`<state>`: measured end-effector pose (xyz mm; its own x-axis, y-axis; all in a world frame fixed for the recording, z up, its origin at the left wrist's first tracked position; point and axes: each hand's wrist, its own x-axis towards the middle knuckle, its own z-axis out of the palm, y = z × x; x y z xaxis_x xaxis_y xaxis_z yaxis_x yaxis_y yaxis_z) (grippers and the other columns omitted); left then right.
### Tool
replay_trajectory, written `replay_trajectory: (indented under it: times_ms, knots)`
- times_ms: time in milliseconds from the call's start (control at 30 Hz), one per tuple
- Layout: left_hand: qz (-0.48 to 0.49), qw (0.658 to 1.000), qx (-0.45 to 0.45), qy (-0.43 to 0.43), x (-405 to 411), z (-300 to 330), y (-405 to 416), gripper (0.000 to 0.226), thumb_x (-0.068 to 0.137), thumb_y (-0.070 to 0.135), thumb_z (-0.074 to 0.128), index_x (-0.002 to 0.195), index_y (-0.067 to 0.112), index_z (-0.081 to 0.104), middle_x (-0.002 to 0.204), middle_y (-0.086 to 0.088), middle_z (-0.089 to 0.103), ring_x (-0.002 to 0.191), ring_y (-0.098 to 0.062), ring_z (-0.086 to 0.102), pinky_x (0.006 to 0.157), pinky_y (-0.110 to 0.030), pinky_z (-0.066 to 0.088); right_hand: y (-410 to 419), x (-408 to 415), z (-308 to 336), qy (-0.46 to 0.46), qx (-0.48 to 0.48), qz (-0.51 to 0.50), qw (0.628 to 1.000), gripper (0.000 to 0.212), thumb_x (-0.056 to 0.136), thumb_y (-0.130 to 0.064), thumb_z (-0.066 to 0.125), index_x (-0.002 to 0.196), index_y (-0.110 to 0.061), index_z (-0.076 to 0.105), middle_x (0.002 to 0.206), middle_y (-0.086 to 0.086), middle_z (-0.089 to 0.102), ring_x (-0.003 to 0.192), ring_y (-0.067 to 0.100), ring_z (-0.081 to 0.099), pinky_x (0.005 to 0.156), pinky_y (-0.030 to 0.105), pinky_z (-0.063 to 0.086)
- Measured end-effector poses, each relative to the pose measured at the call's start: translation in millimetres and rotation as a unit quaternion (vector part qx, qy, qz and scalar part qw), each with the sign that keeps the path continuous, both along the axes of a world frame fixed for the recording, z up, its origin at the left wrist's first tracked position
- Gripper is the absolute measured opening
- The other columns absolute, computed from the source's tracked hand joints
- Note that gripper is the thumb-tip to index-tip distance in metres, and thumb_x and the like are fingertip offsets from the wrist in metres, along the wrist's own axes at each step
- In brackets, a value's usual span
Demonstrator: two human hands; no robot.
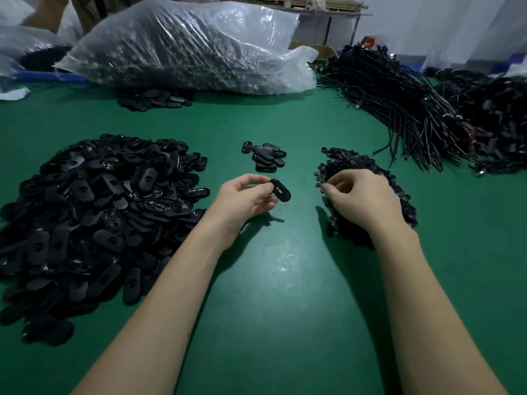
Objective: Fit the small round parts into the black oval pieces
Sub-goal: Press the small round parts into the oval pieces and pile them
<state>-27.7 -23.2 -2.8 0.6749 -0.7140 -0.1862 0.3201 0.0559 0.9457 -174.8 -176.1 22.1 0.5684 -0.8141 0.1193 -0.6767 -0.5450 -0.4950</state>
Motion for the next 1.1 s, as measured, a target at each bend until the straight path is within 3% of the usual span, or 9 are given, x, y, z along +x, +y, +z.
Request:
replay_trajectory:
  times_ms: [100,233,367,500,800,967,1100]
  knots:
    - [0.0,1.0,0.003,-0.002,-0.7,-1.0,-0.8,0.008,0.093,0.0,0.066,0.091,0.007,0.065,0.087,-0.013,0.07,0.072,-0.016,0.071,0.072,-0.02,0.059,-0.9,-1.7,-4.7,0.045,0.011,-0.008,0.999,0.017,0.09,-0.035,0.073,0.107,-0.033,0.075,0.101,-0.009,0.07,0.099,0.019,0.064,0.079,0.031,0.05]
    - [0.006,1.0,0.0,0.002,-0.1,-2.3,-0.7,0.008,0.093,0.0,0.066,0.09,0.007,0.065,0.085,-0.013,0.071,0.072,-0.015,0.072,0.072,-0.019,0.059,1.0,0.0,-7.0,0.019,0.018,-0.035,0.999,0.013,0.088,-0.022,0.07,0.092,-0.033,0.078,0.099,-0.006,0.074,0.095,0.021,0.066,0.074,0.03,0.05]
    - [0.002,1.0,0.002,0.0,0.2,-2.3,-0.4,0.008,0.093,0.001,0.066,0.091,0.008,0.064,0.088,-0.013,0.071,0.075,-0.016,0.073,0.073,-0.02,0.058,2.4,-0.2,-8.0,0.016,0.015,-0.04,0.999,0.013,0.088,-0.022,0.07,0.089,-0.033,0.076,0.098,-0.006,0.075,0.095,0.021,0.068,0.075,0.031,0.051]
    - [-0.002,1.0,0.002,0.0,0.4,-1.6,-0.1,0.008,0.094,0.001,0.066,0.092,0.008,0.064,0.086,-0.012,0.071,0.075,-0.017,0.073,0.073,-0.019,0.058,0.1,-1.3,-6.9,-0.009,0.026,-0.043,0.999,0.013,0.087,-0.028,0.074,0.099,-0.033,0.074,0.098,-0.009,0.073,0.098,0.02,0.066,0.081,0.032,0.051]
    - [-0.009,1.0,0.009,-0.014,-0.3,-1.6,-0.4,0.006,0.094,0.002,0.066,0.093,0.008,0.064,0.09,-0.013,0.071,0.077,-0.016,0.073,0.076,-0.021,0.059,-1.8,-1.9,-7.2,0.018,0.038,-0.04,0.998,0.012,0.09,-0.024,0.071,0.095,-0.034,0.075,0.097,-0.008,0.072,0.099,0.02,0.067,0.079,0.032,0.051]
    - [-0.008,1.0,0.013,-0.016,0.0,-2.2,-0.8,0.006,0.094,0.003,0.066,0.094,0.008,0.064,0.093,-0.013,0.072,0.079,-0.017,0.074,0.076,-0.02,0.059,0.6,-1.6,-8.3,0.014,0.0,-0.053,0.999,0.016,0.092,-0.026,0.064,0.1,-0.033,0.077,0.097,-0.009,0.074,0.095,0.02,0.066,0.072,0.03,0.043]
    - [-0.005,1.0,0.01,-0.013,0.5,-2.7,-0.4,0.006,0.094,0.003,0.066,0.093,0.008,0.064,0.091,-0.013,0.073,0.08,-0.017,0.074,0.078,-0.022,0.059,0.7,-2.6,-4.8,-0.069,0.024,-0.042,0.996,0.02,0.09,-0.023,0.063,0.096,-0.032,0.079,0.087,-0.013,0.074,0.084,0.012,0.068,0.069,0.028,0.049]
